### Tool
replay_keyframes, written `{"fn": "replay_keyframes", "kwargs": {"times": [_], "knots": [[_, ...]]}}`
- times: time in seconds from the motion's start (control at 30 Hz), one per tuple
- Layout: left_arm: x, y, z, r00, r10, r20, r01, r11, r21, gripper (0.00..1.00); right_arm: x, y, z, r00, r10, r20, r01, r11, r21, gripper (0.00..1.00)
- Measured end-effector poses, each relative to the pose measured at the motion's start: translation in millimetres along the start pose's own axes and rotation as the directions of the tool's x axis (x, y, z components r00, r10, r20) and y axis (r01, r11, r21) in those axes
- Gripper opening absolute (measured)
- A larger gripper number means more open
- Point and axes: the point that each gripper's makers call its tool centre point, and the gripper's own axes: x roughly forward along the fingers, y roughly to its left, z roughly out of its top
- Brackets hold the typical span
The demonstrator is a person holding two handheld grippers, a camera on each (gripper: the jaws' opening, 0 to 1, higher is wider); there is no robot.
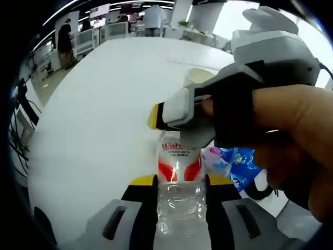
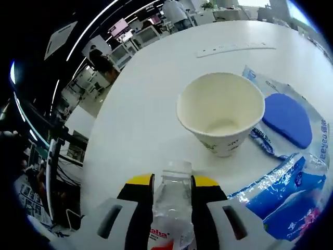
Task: Arrange the tabletop items into an orderly group along one side of the table until the central work area is clear of visible clutter.
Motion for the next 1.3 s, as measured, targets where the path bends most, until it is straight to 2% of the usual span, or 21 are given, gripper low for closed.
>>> {"fn": "replay_keyframes", "kwargs": {"times": [0.03,0.07,0.1,0.17,0.27,0.33,0.5,0.6,0.73,0.93,1.17,1.2,1.23,1.27,1.3], "knots": [[-4.6,2.6,-8.0,0.998,0.002,-0.055,-0.003,1.000,-0.011,0.30,-2.7,4.9,-6.2,0.999,0.020,-0.039,-0.021,1.000,-0.009,0.19],[-4.7,5.5,-4.9,0.998,0.028,-0.050,-0.027,0.999,0.025,0.30,-2.0,8.6,-3.7,0.998,0.041,-0.041,-0.043,0.998,-0.052,0.19],[-4.0,5.4,-2.0,0.998,0.034,-0.044,-0.031,0.998,0.063,0.30,-5.4,8.5,-0.5,0.999,0.033,-0.028,-0.034,0.998,-0.051,0.18],[-2.6,5.9,1.1,0.998,0.032,-0.049,-0.030,0.998,0.052,0.30,-6.0,11.7,1.9,0.999,0.050,-0.017,-0.050,0.998,-0.028,0.17],[-4.1,8.3,5.4,0.998,0.045,-0.038,-0.041,0.994,0.102,0.30,-8.2,18.3,6.3,0.997,0.077,-0.006,-0.077,0.996,-0.039,0.17],[-5.8,9.3,7.1,0.998,0.044,-0.033,-0.040,0.994,0.097,0.29,-11.8,26.2,9.2,0.994,0.108,0.010,-0.107,0.991,-0.079,0.17],[-11.7,13.8,14.6,0.997,0.071,0.008,-0.071,0.989,0.130,0.29,-24.8,46.5,17.6,0.979,0.197,0.055,-0.189,0.973,-0.131,0.16],[-14.4,13.9,21.3,0.996,0.077,0.035,-0.081,0.988,0.133,0.29,-32.3,59.1,24.3,0.964,0.253,0.077,-0.234,0.952,-0.197,0.16],[-20.7,11.5,33.9,0.993,0.086,0.079,-0.097,0.984,0.152,0.29,-42.4,73.2,38.7,0.938,0.323,0.127,-0.283,0.924,-0.255,0.16],[-30.0,6.6,56.8,0.985,0.087,0.150,-0.115,0.975,0.190,0.29,-63.9,91.4,59.5,0.898,0.405,0.170,-0.337,0.883,-0.327,0.16],[-35.7,-0.7,87.3,0.970,0.084,0.230,-0.136,0.966,0.222,0.30,-82.3,109.2,85.3,0.846,0.491,0.206,-0.368,0.819,-0.441,0.16],[-36.4,-1.0,92.4,0.966,0.084,0.245,-0.141,0.964,0.225,0.30,-87.8,113.1,88.7,0.838,0.505,0.208,-0.375,0.808,-0.455,0.16],[-36.7,-0.4,96.5,0.961,0.088,0.261,-0.148,0.964,0.221,0.30,-91.3,119.0,91.1,0.820,0.535,0.203,-0.397,0.787,-0.473,0.16],[-38.3,1.1,103.0,0.953,0.094,0.289,-0.158,0.965,0.208,0.30,-94.6,126.0,92.6,0.797,0.575,0.184,-0.427,0.753,-0.500,0.17],[-38.6,1.3,106.6,0.950,0.095,0.296,-0.162,0.964,0.212,0.30,-96.7,128.3,96.7,0.797,0.579,0.174,-0.408,0.727,-0.552,0.17]]}}
